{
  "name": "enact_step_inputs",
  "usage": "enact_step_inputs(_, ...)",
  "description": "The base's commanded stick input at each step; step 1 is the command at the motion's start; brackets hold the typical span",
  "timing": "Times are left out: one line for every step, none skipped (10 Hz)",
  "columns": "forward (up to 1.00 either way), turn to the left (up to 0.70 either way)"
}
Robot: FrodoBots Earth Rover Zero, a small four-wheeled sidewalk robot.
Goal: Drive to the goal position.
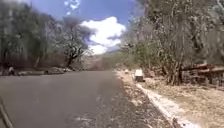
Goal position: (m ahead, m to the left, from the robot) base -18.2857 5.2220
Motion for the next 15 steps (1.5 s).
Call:
enact_step_inputs(0.70, 0.00)
enact_step_inputs(0.70, 0.00)
enact_step_inputs(0.70, 0.00)
enact_step_inputs(0.70, 0.00)
enact_step_inputs(0.70, 0.00)
enact_step_inputs(0.70, 0.00)
enact_step_inputs(0.70, 0.00)
enact_step_inputs(0.70, 0.00)
enact_step_inputs(0.70, 0.00)
enact_step_inputs(0.70, 0.00)
enact_step_inputs(0.70, 0.00)
enact_step_inputs(0.70, 0.00)
enact_step_inputs(0.70, 0.00)
enact_step_inputs(0.70, 0.00)
enact_step_inputs(0.70, 0.00)
